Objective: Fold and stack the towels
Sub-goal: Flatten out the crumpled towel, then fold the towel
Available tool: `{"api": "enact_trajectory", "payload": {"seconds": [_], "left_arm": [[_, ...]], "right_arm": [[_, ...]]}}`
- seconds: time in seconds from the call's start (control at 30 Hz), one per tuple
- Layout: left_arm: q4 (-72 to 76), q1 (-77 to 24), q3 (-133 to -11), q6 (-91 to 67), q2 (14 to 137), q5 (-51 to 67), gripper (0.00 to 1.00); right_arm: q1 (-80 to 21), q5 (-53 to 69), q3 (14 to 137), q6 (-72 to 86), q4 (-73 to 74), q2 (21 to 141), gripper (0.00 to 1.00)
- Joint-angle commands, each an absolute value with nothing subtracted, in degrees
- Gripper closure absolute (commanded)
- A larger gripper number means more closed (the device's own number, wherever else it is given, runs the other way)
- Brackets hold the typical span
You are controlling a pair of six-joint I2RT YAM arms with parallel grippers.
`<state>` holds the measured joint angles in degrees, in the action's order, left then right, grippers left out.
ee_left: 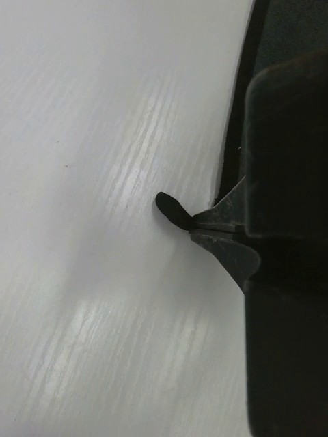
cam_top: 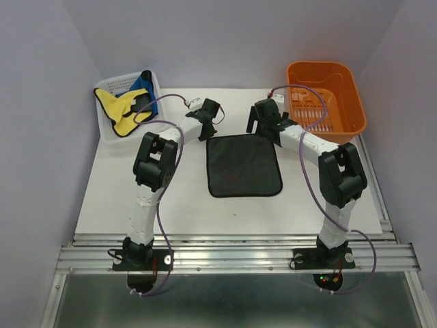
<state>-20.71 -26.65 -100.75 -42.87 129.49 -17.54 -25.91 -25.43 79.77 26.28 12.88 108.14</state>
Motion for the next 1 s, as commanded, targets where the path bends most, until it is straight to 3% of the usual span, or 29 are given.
{"api": "enact_trajectory", "payload": {"seconds": [0.0, 0.4, 0.57, 0.73, 0.97], "left_arm": [[-23.6, -27.0, -98.9, -41.3, 128.8, -22.4, 1.00], [-22.0, -26.8, -96.3, -36.1, 125.9, -27.5, 1.00], [-22.0, -26.7, -97.5, -35.2, 126.6, -27.9, 1.00], [-22.0, -26.6, -98.3, -34.5, 127.1, -27.6, 1.00], [-21.9, -26.6, -99.6, -33.9, 127.8, -27.2, 1.00]], "right_arm": [[-25.5, -28.1, 89.2, 24.7, 13.8, 113.3, 0.00], [-22.2, -23.9, 98.7, 12.0, 16.8, 122.4, 0.06], [-21.6, -20.4, 99.6, 8.4, 16.9, 124.4, 0.17], [-21.5, -18.0, 98.6, 5.2, 17.2, 124.9, 0.21], [-21.5, -18.2, 100.5, 4.8, 18.2, 128.0, 0.37]]}}
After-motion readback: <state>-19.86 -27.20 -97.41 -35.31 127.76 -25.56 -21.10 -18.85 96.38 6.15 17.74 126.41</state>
